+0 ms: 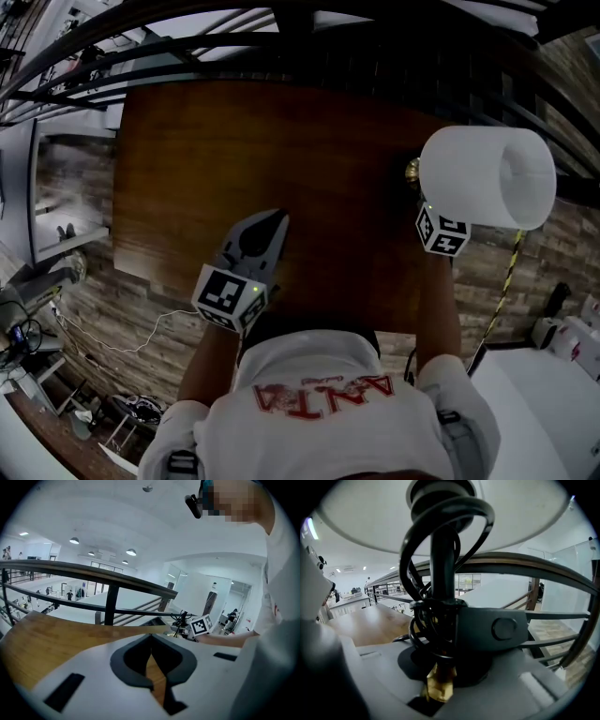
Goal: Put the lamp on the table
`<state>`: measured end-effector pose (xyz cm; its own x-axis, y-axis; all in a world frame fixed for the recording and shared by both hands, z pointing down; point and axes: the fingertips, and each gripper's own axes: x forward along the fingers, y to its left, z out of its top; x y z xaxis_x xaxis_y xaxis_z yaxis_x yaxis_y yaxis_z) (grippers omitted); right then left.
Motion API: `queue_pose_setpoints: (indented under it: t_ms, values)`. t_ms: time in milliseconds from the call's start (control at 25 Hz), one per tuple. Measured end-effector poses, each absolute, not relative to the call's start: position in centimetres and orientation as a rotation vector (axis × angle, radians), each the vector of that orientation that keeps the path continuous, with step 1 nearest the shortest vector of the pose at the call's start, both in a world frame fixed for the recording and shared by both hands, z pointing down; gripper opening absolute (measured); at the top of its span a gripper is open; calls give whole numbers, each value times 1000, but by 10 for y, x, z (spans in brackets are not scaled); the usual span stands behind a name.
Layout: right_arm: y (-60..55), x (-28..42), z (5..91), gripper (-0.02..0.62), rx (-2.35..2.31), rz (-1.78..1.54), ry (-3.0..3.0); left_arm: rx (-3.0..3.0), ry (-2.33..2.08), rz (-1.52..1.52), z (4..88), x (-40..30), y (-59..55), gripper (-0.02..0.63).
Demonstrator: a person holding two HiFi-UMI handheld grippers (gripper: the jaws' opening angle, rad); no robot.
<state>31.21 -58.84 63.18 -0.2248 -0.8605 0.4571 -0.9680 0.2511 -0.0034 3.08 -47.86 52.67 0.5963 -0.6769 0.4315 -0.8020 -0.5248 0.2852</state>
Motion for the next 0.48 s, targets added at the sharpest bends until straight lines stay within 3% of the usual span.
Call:
queue_pose_setpoints:
  t_ms: [480]
  values:
    - [-564,279,618,78,1696,424,-2200,2345,-1189,366,515,-1,-449,9]
